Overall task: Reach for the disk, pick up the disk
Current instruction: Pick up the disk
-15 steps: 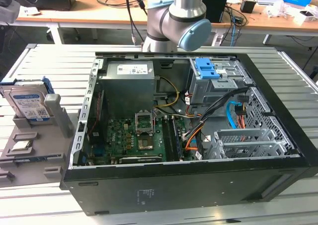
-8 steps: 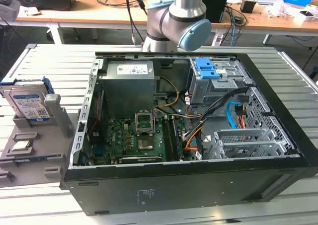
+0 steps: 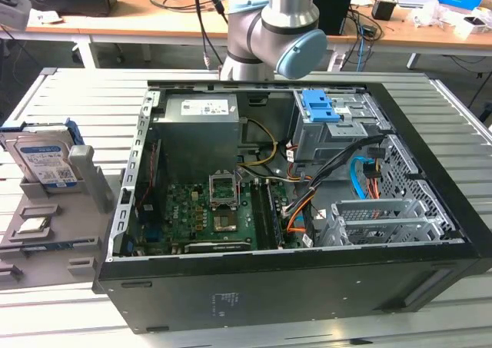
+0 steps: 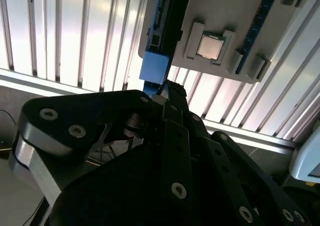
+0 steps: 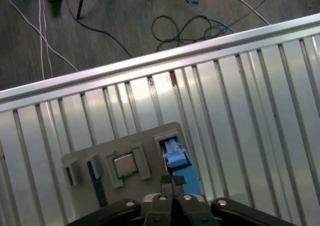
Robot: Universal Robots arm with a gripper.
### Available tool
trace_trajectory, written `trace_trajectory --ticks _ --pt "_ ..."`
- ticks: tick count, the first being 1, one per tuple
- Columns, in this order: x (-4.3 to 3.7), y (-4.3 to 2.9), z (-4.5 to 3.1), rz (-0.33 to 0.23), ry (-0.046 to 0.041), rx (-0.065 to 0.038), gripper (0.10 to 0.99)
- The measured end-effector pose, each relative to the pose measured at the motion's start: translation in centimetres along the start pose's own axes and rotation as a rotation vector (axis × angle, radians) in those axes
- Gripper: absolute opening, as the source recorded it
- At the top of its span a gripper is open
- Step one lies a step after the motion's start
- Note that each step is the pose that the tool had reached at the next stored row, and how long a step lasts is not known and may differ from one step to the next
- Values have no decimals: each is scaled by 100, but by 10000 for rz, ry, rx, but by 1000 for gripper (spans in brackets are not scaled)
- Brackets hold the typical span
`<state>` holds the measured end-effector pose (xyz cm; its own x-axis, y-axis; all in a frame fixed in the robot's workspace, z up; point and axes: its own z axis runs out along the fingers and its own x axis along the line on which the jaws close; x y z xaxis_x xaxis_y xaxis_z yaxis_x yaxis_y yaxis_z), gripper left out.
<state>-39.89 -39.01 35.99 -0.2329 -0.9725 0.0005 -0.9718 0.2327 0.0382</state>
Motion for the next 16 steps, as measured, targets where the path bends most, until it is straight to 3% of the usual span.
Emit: trace_trajectory --ticks 16 --pt "0 0 0 -1674 64 1 106"
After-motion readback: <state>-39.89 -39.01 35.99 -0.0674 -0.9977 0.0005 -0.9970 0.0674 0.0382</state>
